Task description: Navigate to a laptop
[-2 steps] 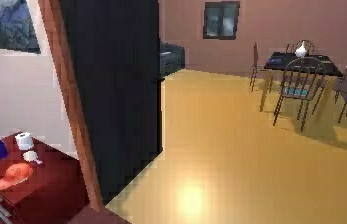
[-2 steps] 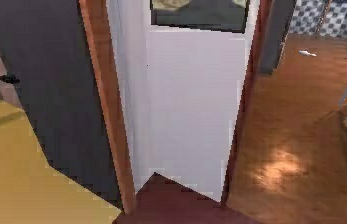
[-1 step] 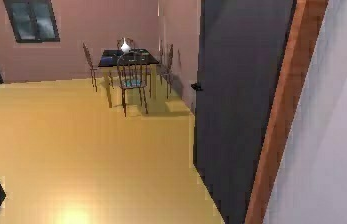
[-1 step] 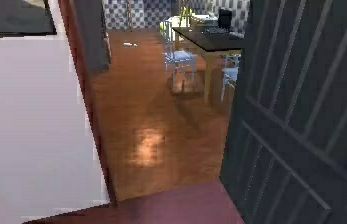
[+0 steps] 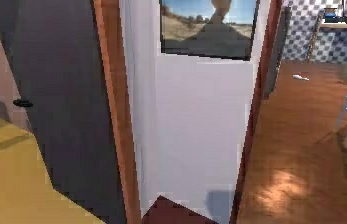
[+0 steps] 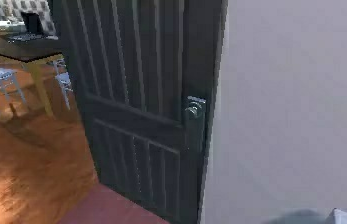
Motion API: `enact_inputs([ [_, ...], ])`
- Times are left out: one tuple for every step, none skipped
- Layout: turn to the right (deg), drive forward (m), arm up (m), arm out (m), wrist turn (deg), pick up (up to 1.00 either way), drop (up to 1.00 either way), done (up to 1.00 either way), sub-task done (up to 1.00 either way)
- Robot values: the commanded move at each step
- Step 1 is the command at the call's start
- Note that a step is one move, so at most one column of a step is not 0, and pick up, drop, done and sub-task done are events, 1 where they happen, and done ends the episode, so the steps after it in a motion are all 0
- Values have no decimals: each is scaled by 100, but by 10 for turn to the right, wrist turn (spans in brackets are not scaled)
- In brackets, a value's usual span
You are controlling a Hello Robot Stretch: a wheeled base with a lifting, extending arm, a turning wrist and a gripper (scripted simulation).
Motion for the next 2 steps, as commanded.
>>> enact_inputs([
  [450,0,0,0,0,0,0,0,0],
  [60,0,0,0,0,0,0,0,0],
])
